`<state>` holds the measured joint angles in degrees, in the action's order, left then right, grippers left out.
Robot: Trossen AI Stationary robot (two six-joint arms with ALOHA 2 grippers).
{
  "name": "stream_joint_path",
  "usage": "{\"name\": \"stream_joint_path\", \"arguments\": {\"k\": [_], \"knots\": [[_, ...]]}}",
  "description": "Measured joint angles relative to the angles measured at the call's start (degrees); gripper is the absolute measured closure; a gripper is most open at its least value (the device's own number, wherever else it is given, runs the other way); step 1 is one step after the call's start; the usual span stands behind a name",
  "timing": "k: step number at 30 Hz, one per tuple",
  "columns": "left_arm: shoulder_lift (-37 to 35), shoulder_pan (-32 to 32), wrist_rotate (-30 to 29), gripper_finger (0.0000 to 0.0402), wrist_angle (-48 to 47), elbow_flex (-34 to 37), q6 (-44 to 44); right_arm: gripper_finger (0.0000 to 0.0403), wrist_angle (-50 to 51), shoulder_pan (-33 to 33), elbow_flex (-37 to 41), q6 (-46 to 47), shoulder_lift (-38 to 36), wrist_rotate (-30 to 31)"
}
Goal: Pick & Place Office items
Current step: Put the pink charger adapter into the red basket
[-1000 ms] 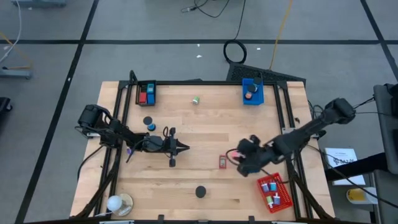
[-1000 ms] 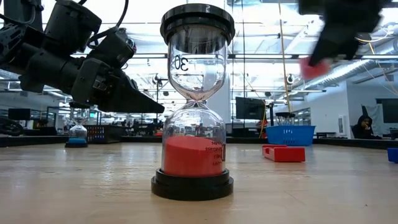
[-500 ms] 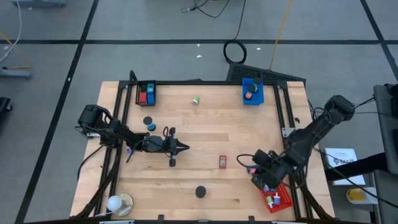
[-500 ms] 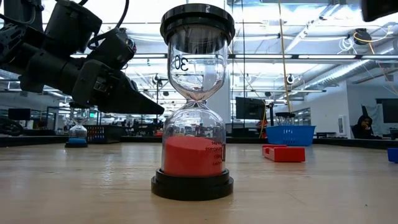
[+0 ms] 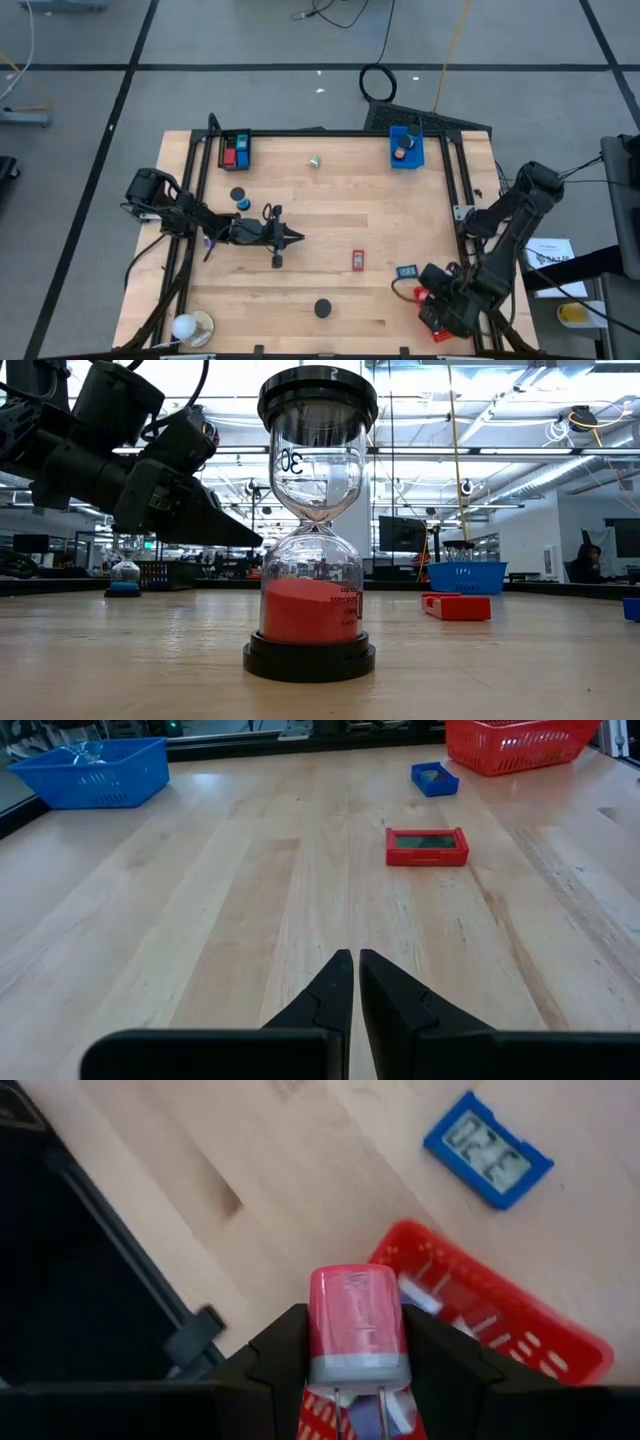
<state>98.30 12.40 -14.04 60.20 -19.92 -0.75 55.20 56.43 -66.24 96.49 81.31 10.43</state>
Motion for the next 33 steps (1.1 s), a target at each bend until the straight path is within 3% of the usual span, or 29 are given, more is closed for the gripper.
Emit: {"name": "stream_joint_path", "arguments": {"k": [8,15,33], "knots": [[0.0,0.0,0.0,0.0371,-0.1,0.0,0.0,0.0268,5.8,5.5,-5.5,6.9,8.9,-0.6],[0.0,0.0,0.0,0.0371,-0.1,0.0,0.5,0.0268,10.8,8.5,-7.7,14.7,14.1,-5.5],[0.0,-1.3,0.5,0.0371,-0.1,0.0,3.1,0.0268,14.1,9.0,-8.3,20.5,17.1,-6.3]]}}
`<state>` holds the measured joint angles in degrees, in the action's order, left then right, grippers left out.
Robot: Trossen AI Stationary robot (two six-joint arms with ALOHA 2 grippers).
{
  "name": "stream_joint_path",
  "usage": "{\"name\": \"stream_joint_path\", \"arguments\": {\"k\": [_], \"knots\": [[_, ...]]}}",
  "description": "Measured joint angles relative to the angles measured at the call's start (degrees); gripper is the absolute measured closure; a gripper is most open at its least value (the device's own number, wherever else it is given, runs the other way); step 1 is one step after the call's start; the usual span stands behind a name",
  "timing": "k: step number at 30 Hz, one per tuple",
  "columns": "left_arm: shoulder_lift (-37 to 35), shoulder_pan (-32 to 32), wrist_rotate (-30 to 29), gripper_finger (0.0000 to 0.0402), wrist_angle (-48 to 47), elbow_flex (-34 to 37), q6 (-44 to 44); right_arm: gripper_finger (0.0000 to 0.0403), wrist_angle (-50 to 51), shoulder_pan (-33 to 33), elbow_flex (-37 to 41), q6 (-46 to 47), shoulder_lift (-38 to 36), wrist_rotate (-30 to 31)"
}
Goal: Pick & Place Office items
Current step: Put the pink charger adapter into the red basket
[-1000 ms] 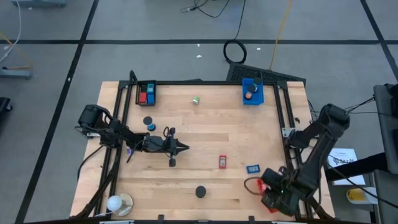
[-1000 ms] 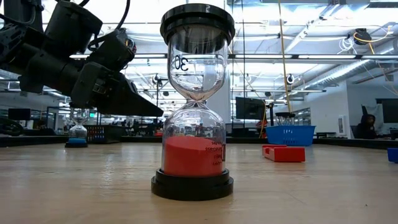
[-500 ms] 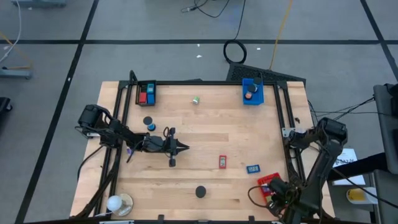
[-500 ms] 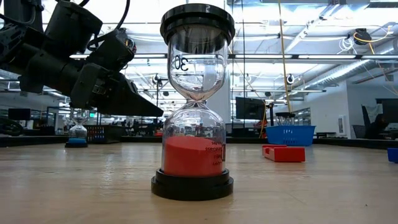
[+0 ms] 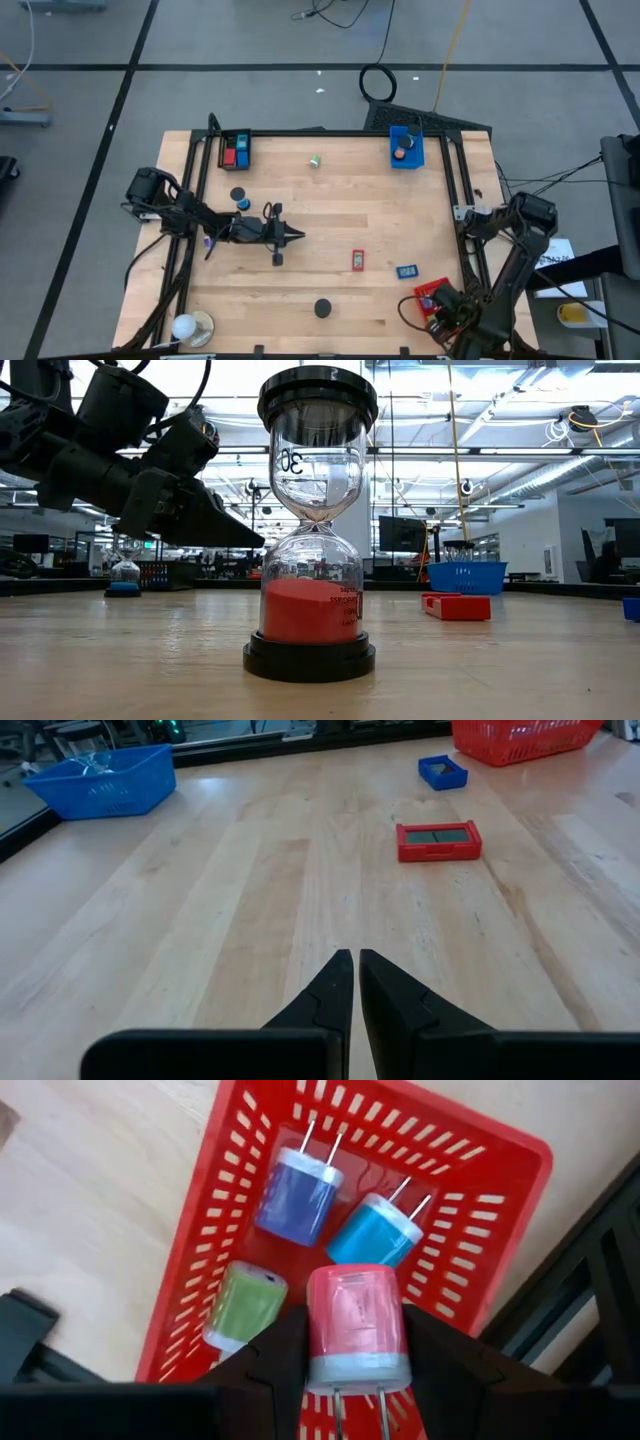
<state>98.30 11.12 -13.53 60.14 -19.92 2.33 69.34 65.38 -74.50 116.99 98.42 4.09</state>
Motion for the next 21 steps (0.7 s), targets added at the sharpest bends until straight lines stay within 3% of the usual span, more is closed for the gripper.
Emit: {"name": "stream_joint_path", "arguments": {"k": [7,16,21], "knots": [[0.0,0.0,0.1,0.0371,0.0,0.0,0.2,0.0265,0.1,-0.2,0.1,-0.4,2.9,-4.6],[0.0,0.0,0.1,0.0371,-0.1,0.0,0.2,0.0199,3.5,-0.5,0.3,1.4,2.8,-4.4],[0.0,0.0,0.1,0.0371,-0.3,0.0,0.2,0.0191,1.7,-0.5,0.3,0.8,2.8,-4.6]]}}
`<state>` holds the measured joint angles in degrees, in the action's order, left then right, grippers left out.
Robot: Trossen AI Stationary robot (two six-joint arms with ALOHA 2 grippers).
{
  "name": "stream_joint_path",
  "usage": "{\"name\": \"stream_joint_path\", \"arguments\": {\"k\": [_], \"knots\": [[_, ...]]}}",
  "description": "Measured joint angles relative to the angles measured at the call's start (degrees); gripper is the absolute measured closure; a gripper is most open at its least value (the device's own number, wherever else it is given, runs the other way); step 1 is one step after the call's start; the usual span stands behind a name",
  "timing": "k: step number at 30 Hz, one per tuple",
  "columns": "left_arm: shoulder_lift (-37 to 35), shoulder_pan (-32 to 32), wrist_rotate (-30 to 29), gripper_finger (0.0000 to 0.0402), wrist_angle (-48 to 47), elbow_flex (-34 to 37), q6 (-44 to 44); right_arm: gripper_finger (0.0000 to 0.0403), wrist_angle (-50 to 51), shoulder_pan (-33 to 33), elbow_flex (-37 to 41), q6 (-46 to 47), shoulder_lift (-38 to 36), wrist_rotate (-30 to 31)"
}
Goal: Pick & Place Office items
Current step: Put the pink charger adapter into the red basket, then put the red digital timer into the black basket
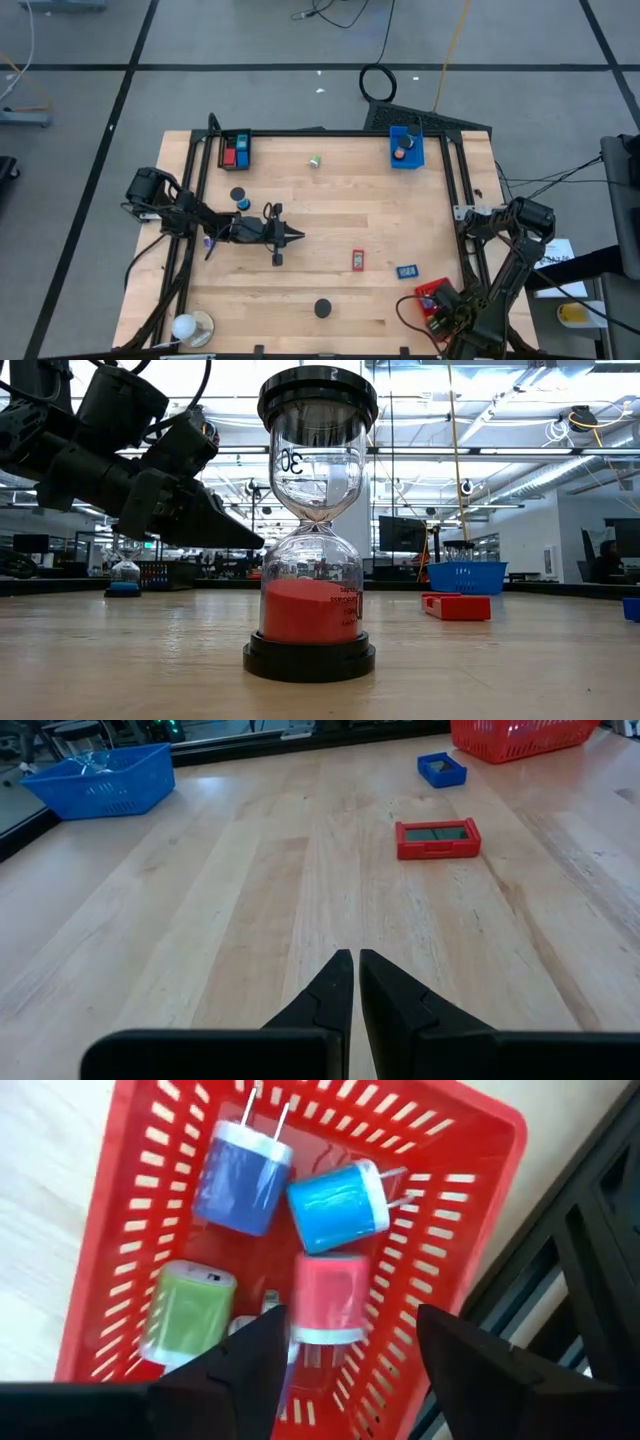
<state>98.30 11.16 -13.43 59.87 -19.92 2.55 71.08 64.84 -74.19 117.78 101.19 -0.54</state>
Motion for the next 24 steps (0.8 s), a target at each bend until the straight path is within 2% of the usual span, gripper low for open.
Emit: {"name": "stream_joint_path", "arguments": {"k": [5,12,14,16,19,22,24], "knots": [[0.0,0.0,0.0,0.0371,-0.2,0.0,0.0,0.0233,-0.6,0.0,0.1,-2.0,0.0,0.5],[0.0,0.0,0.0,0.0371,-0.1,0.0,0.0,0.0342,0.6,-1.1,-0.5,-8.6,-1.3,0.4],[0.0,0.0,0.0,0.0371,-0.1,0.0,0.0,0.0373,2.6,-1.4,-1.3,-9.7,-2.6,2.3],[0.0,0.0,0.0,0.0371,-0.1,0.0,0.0,0.0395,4.7,-1.8,-1.3,-12.0,-3.9,6.9],[0.0,0.0,-0.1,0.0371,-0.1,0.0,-0.2,0.0394,6.0,-2.9,-1.3,-17.1,-5.1,19.6],[0.0,0.0,-0.1,0.0371,-0.1,0.0,-1.2,0.0392,4.5,-5.3,-1.1,-26.0,-5.4,32.3],[0.0,0.0,-0.1,0.0371,-0.1,0.0,-1.8,0.0397,1.7,-7.6,0.1,-32.4,-5.4,38.5]]}}
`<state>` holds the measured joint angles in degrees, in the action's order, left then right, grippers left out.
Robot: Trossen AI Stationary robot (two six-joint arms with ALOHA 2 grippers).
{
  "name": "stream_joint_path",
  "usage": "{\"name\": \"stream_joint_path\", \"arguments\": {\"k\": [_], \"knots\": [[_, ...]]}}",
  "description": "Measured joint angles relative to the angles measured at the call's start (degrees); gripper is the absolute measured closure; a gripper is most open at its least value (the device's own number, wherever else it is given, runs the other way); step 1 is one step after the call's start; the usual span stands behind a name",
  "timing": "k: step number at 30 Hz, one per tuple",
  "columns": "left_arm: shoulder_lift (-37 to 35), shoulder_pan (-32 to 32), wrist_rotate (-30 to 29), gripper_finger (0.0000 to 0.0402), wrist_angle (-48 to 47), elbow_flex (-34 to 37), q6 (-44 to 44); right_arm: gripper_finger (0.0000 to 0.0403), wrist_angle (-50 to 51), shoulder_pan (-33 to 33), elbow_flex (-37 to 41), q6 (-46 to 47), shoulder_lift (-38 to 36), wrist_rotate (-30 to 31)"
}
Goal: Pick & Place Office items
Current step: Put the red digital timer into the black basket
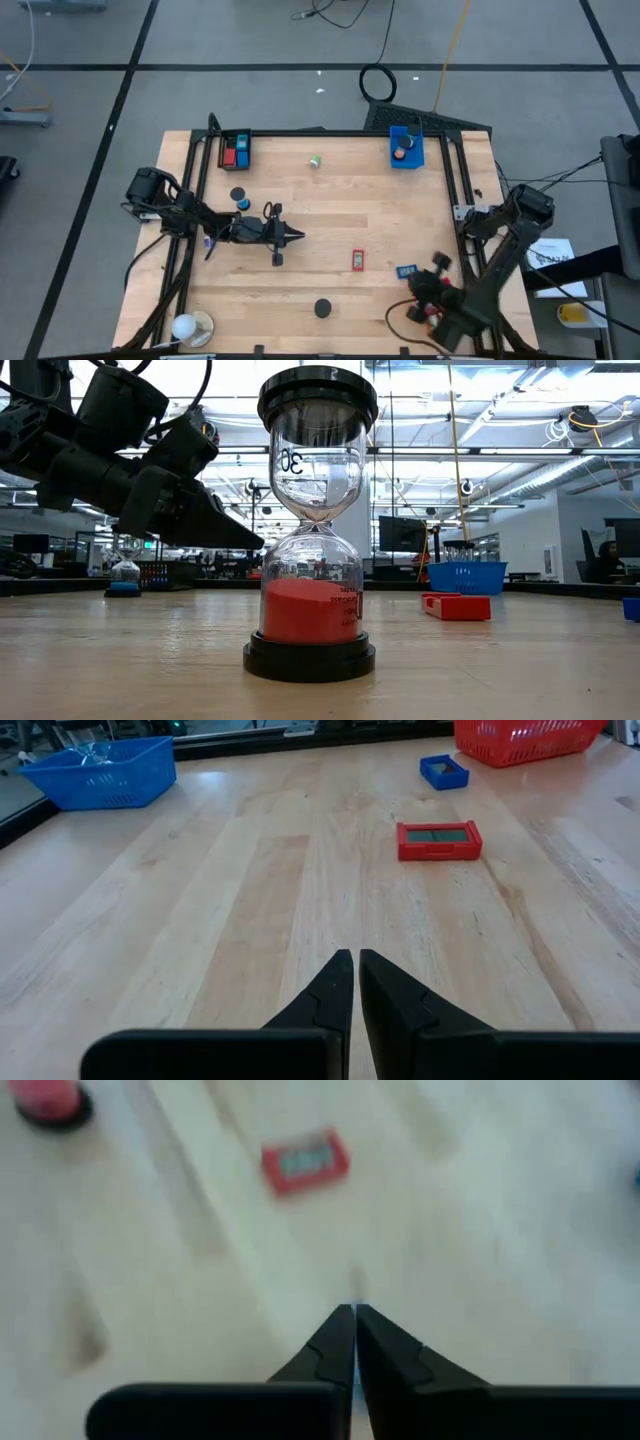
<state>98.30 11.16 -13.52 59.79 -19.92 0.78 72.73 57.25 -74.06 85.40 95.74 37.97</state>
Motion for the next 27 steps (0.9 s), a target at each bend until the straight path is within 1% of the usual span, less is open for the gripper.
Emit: {"name": "stream_joint_path", "arguments": {"k": [2,4,6,10,13,17,19,22,24,27], "knots": [[0.0,0.0,0.0,0.0371,0.0,0.0,-0.6,0.0401,-4.0,-3.1,2.4,-7.0,0.0,3.7],[0.0,0.0,0.0,0.0371,0.0,0.0,-0.9,0.0401,-10.1,-6.9,5.7,-13.7,-0.2,5.5],[0.0,0.0,0.0,0.0371,0.0,0.0,-0.9,0.04,-18.1,-11.1,9.7,-21.1,-0.8,5.4],[0.0,0.0,0.0,0.0371,0.0,0.0,-0.9,0.0402,-36.9,-18.7,17.9,-38.9,-3.8,4.6],[-0.1,0.8,-0.2,0.0371,0.0,0.0,-0.5,0.0402,-49.2,-23.5,23.6,-49.9,-8.3,2.3],[-1.4,3.3,-0.8,0.0371,0.1,0.0,1.9,0.0402,-65.2,-27.9,31.8,-60.1,-16.2,2.2],[-2.2,4.8,-3.3,0.0371,-0.1,0.0,2.3,0.0402,-73.3,-30.0,36.1,-62.8,-20.0,-1.1],[-3.2,6.6,-6.1,0.0371,-0.3,0.0,2.4,0.0402,-81.3,-33.0,40.0,-62.3,-22.8,-9.6],[-3.2,7.4,-6.5,0.0371,-0.5,0.0,2.1,0.0401,-81.1,-33.8,40.3,-59.6,-22.4,-12.1],[-3.2,7.7,-6.6,0.0371,-1.3,0.0,0.6,0.0401,-77.3,-33.6,38.2,-56.1,-19.4,-12.7]]}}
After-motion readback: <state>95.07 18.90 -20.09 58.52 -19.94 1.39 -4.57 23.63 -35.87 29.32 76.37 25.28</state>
